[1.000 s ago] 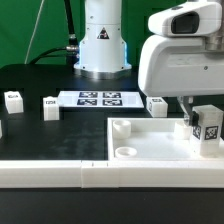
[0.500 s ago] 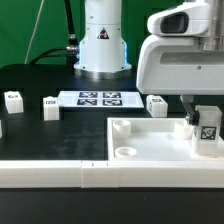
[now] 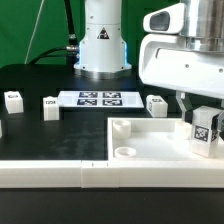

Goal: Assemble one leg

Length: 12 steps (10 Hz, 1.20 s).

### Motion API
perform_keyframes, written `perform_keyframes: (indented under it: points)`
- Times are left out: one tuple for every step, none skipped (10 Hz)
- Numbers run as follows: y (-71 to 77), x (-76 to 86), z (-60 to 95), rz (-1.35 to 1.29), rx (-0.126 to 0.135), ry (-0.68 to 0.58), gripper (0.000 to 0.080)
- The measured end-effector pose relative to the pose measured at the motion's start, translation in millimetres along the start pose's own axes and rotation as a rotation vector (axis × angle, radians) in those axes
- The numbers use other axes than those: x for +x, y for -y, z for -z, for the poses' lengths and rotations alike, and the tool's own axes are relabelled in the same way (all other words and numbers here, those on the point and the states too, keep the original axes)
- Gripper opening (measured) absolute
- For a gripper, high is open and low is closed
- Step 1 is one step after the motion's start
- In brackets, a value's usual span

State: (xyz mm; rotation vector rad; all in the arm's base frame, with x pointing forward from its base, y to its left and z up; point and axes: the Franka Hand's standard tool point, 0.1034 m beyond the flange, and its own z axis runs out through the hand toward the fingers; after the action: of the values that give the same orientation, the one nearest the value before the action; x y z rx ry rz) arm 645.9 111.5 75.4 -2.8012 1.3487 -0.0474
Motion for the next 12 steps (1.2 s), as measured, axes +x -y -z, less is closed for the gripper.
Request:
perform_keyframes:
  points:
    - [-3.2, 1.8, -0.3, -0.197, 0.006, 0.017, 0.0292]
    - [-4.5, 1.8, -0.3, -0.31, 0.0, 0.023, 0.0292]
    - [-5.5, 1.0, -0.6, -0.441, -0.006, 0.023, 0.0292]
    - [-6.2, 0.9, -0.7, -0.516, -0.01, 0.023, 0.0292]
    - [-7.0, 1.0, -0.9, -0.575, -0.009, 0.036, 0.0292]
    - [-6.9, 0.4, -0.9, -0.616, -0.009, 0.043, 0.0292]
    - [-7.1, 0.2, -0.9, -0.642, -0.01, 0.043, 0.0292]
    - [-7.1, 0.3, -1.1, -0.62, -0.01, 0.043, 0.0383]
    - [-7.1, 0.1, -1.6, -0.585, -0.009, 0.043, 0.0383]
    - [-6.9, -0.4, -1.7, -0.584, -0.009, 0.043, 0.0556]
    - [-5.7, -1.4, -1.9, -0.494, -0.005, 0.042, 0.0556]
    - [-3.9, -3.0, -1.4, -0.322, -0.002, 0.04, 0.063]
